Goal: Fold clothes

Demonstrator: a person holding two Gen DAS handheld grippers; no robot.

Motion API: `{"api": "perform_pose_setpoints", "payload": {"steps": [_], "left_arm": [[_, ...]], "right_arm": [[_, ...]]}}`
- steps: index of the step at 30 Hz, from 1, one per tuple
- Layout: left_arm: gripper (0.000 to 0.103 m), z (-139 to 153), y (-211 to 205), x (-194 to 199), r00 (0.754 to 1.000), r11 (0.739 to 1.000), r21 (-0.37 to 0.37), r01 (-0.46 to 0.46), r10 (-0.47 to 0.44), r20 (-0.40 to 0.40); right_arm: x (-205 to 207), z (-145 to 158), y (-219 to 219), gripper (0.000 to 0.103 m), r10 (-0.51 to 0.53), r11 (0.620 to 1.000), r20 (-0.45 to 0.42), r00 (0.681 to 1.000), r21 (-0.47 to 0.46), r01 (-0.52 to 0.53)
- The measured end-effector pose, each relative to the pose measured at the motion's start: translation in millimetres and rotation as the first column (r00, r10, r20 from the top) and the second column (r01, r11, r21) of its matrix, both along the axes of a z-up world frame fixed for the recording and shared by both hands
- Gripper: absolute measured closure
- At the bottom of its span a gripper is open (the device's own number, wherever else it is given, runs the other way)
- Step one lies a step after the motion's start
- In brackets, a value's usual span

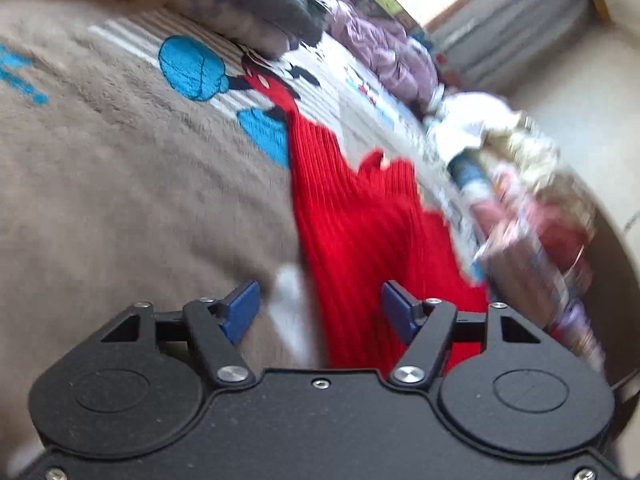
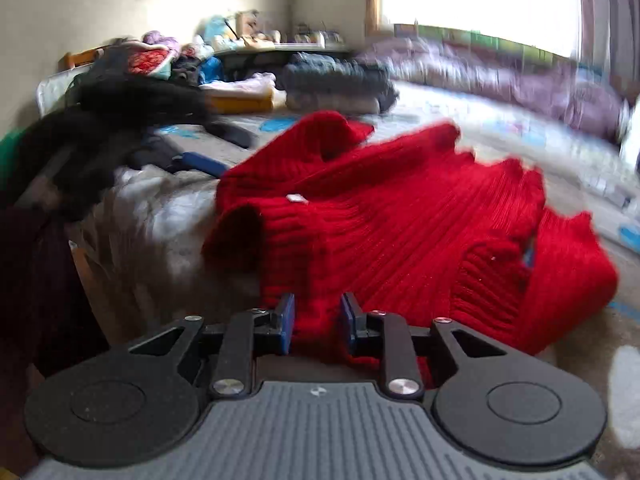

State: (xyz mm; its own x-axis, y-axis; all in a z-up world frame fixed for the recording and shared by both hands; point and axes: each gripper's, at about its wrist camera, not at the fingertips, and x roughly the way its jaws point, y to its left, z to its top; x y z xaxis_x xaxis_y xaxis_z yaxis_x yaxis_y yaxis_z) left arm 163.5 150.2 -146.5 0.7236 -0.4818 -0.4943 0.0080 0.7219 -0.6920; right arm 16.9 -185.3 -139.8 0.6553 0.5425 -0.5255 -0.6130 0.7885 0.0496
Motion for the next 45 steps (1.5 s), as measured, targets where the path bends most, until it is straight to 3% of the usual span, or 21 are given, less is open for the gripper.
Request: {"api": "perform_pose_setpoints", "payload": {"steps": [6,13,17,19,21,26,27,28,37,45], "left_arm": [[0.036,-6.0,10.5,38.2,1.000,0.997,-0.072,-0.022,0.021,-0.004],[0.043,-12.7,22.0,82.1,0.999,0.988,-0.150,-0.046,0.045,-0.009],[0.055,-14.4,18.3,100.6,0.999,0.992,-0.118,-0.049,0.048,-0.011],[0.069,-17.3,17.9,110.2,0.998,0.993,-0.107,-0.056,0.054,-0.018],[0.077,-21.3,19.4,118.1,0.998,0.992,-0.112,-0.062,0.059,-0.029],[0.084,-21.1,16.9,126.7,0.998,0.995,-0.088,-0.056,0.053,-0.030],[0.093,-19.2,15.6,125.5,0.998,0.996,-0.071,-0.059,0.057,-0.023],[0.096,-16.8,14.4,123.9,0.998,0.997,-0.053,-0.064,0.063,-0.013],[0.097,19.2,19.9,94.8,0.975,0.986,0.067,-0.153,0.140,0.171],[0.097,37.9,42.9,63.9,0.942,0.956,0.146,-0.256,0.212,0.260]], "right_arm": [[-9.3,-3.6,-38.5,0.078,-0.151,0.980,-0.053,0.987,0.119,0.156],[2.1,-19.4,-53.4,0.075,-0.162,0.958,-0.132,0.978,0.215,0.188],[8.3,-23.6,-63.9,0.075,-0.159,0.934,-0.191,0.969,0.290,0.210],[10.5,-25.6,-65.3,0.075,-0.157,0.924,-0.207,0.966,0.313,0.218],[11.3,-28.4,-67.7,0.075,-0.157,0.914,-0.218,0.963,0.337,0.225],[11.7,-33.6,-72.1,0.075,-0.153,0.896,-0.228,0.962,0.379,0.233],[11.3,-34.1,-72.5,0.075,-0.153,0.893,-0.230,0.961,0.385,0.234],[10.9,-34.5,-72.8,0.075,-0.153,0.890,-0.232,0.961,0.390,0.236],[7.9,-35.7,-71.7,0.075,-0.167,0.882,-0.225,0.960,0.400,0.248],[6.6,-33.7,-68.3,0.075,-0.186,0.886,-0.214,0.959,0.384,0.258]]}}
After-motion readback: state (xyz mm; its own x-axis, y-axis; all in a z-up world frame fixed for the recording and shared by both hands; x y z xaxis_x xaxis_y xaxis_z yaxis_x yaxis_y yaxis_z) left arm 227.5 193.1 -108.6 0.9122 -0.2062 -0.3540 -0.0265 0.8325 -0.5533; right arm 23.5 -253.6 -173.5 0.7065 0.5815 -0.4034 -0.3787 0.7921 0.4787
